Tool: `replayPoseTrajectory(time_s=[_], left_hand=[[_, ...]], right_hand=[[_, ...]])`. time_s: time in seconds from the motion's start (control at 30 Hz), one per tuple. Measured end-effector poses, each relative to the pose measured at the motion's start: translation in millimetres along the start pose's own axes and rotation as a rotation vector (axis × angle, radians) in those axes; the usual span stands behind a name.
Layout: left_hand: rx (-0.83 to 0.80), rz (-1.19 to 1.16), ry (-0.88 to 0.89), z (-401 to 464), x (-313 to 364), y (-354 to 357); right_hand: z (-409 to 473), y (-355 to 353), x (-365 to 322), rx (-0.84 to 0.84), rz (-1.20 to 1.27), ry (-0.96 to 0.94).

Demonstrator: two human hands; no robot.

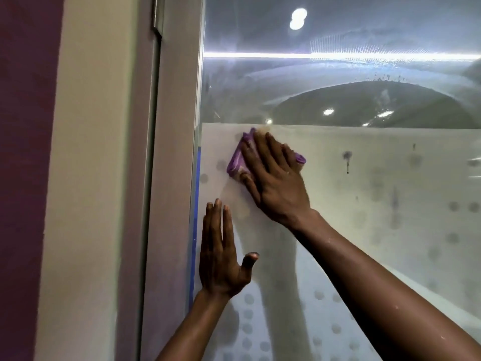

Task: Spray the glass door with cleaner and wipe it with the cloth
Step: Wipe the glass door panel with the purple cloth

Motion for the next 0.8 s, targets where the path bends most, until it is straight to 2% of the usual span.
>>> replayPoseTrajectory(time_s=[0.17, 0.3, 0.4, 0.6, 0.7, 0.8], left_hand=[[0.075, -0.045, 0.044, -6, 2, -11], [0.077, -0.083, 0.079, -18, 14, -12], [0.015, -0.162, 0.093, -19, 26, -4], [-0.134, -0.034, 0.226, -11, 44, 25], [-0.154, 0.021, 0.291, 13, 54, 39], [-0.142, 0.058, 0.258, 41, 67, 54]], right_hand=[[-55, 17, -33, -0.059, 0.014, -0.257], [-122, 24, -24, -0.074, 0.020, -0.297], [-166, 21, -6, -0.100, 0.026, -0.300], [-204, -3, 59, -0.062, -0.094, -0.104], [-184, -19, 94, -0.041, -0.116, -0.001], [-149, -32, 124, 0.002, -0.105, 0.218]])
Point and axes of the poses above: each hand's wrist, its own z-axis towards the middle knuckle, its own y-axis out of the palm, x = y × z, the point moved 2 cm from there along z, towards the middle knuckle, and after that the axes turned 9 degrees about y, right-handed, at the moved point
